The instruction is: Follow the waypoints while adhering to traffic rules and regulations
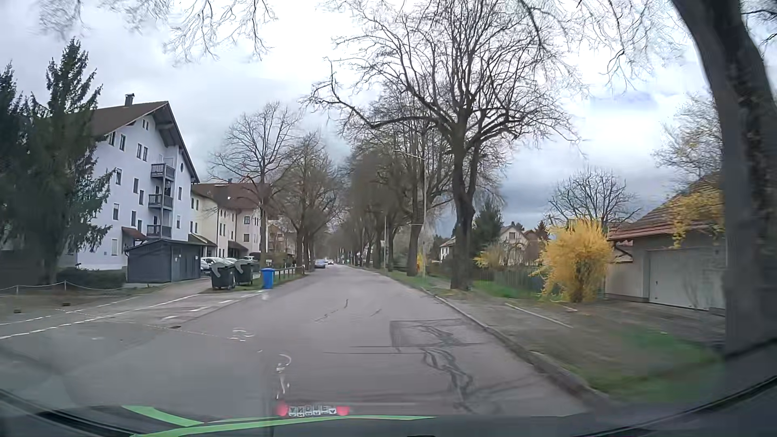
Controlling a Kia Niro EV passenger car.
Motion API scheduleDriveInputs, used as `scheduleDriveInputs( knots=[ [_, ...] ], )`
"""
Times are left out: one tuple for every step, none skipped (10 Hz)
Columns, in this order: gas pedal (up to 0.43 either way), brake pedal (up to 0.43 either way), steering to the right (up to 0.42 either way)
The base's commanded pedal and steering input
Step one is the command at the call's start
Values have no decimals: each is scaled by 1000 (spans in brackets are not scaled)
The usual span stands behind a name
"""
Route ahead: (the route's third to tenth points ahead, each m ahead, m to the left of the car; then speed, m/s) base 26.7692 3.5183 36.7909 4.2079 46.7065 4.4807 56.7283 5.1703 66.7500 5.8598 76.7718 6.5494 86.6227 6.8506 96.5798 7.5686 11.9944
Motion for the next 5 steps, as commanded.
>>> scheduleDriveInputs(
  knots=[
    [87, 0, -5],
    [98, 0, -5],
    [98, 0, -5],
    [98, 0, -5],
    [98, 0, -5]
  ],
)
